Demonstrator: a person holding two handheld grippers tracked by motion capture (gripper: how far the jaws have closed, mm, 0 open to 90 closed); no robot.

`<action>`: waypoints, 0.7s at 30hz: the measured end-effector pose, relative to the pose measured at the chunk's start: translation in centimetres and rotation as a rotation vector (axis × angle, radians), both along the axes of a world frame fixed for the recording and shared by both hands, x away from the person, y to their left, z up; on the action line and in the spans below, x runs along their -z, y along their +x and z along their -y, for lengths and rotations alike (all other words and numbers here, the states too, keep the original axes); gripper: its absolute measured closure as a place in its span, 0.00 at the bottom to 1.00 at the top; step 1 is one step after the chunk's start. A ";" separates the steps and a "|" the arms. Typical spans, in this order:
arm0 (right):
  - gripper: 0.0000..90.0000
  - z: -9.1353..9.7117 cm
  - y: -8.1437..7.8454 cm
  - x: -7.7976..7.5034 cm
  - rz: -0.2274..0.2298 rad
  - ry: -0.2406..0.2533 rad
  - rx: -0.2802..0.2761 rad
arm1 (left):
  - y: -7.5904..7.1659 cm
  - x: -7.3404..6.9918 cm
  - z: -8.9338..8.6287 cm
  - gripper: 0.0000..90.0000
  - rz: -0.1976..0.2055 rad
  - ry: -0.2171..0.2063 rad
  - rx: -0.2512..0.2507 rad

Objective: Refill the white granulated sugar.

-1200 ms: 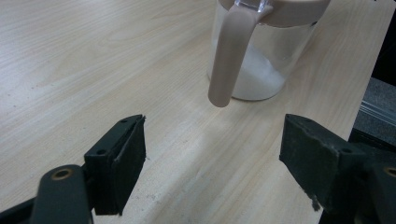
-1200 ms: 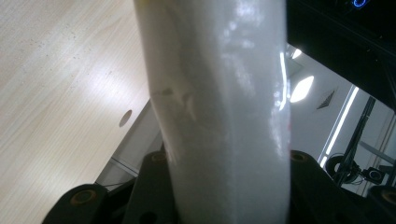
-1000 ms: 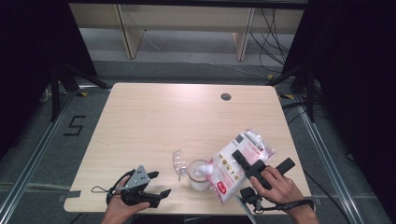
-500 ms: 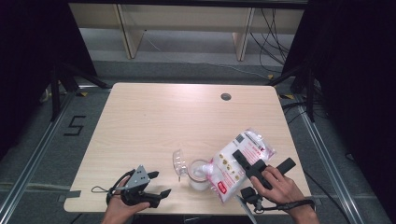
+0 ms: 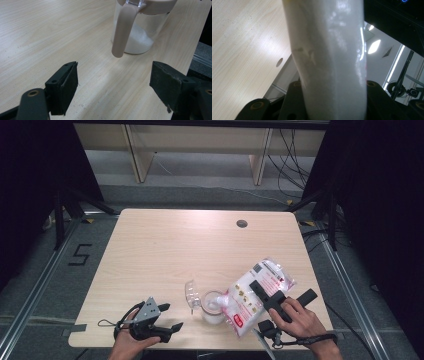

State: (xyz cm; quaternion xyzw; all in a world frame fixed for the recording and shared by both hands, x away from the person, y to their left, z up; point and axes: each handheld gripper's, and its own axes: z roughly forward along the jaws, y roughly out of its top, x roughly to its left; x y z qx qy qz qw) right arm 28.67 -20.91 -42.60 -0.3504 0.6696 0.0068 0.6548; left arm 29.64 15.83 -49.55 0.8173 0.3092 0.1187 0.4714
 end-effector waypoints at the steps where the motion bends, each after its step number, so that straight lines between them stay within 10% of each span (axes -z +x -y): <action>1: 0.78 0.0 0.0 0.0 -0.001 0.005 0.001 | 0.0 0.0 0.0 0.25 0.001 0.000 -0.001; 21: 0.78 0.1 0.1 -0.2 0.016 -0.010 -0.010 | 0.0 0.0 0.0 0.25 0.001 0.001 0.001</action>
